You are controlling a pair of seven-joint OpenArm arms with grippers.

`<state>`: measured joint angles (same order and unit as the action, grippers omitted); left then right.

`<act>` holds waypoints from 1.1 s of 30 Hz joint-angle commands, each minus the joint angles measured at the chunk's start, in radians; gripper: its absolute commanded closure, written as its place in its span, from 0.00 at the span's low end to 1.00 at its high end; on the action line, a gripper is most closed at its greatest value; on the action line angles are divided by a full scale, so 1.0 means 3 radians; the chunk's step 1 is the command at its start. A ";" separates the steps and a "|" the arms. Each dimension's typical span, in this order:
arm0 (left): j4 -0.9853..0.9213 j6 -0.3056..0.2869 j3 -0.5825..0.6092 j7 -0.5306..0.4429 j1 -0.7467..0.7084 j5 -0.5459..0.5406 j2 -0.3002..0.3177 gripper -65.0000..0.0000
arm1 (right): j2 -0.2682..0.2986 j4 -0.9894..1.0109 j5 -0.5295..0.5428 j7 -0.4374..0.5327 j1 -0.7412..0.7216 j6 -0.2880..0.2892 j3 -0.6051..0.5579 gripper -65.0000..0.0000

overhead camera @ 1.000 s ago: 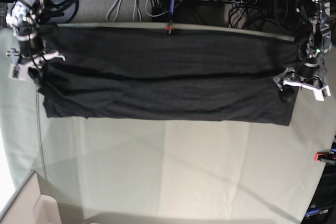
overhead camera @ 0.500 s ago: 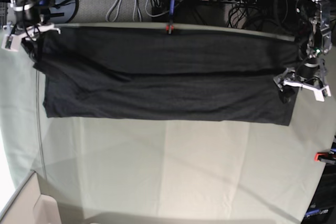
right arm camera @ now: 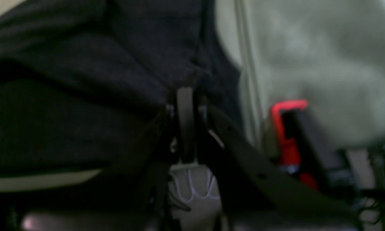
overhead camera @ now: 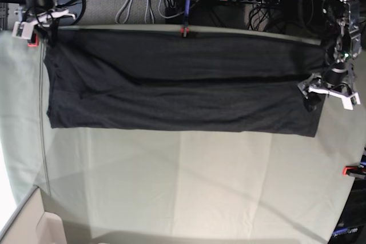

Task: Layout the t-shirt on the table in an organized manner, then fold the t-shirt properly
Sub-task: 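Move both grippers along the strip ends to the corners of its folded edge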

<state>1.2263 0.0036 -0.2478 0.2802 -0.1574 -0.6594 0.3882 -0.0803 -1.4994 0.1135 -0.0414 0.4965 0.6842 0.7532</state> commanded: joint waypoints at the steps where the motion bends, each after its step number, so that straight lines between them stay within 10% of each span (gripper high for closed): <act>1: 0.0058 -0.0015 -0.0026 -0.0082 0.0021 -0.0004 0.0074 0.05 | 0.0035 -0.0012 0.0069 0.0089 0.0030 0.0047 0.0039 1.00; 26: 0.0063 -0.0015 -0.0026 -0.0077 0.0016 0.0001 0.0161 0.05 | 0.0122 0.0505 0.0453 0.0176 0.0168 0.0047 -0.0053 1.00; 33: 0.0063 -0.0015 -0.0026 -0.0077 -0.0066 -0.0029 0.0248 0.05 | 0.0127 0.0505 0.0453 0.0156 0.0168 0.0047 -0.0028 0.73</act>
<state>1.2289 0.0040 -0.2489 0.2806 -0.1894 -0.6659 0.4465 -0.0521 -1.3350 0.2363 -0.0151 0.5381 0.6838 0.7376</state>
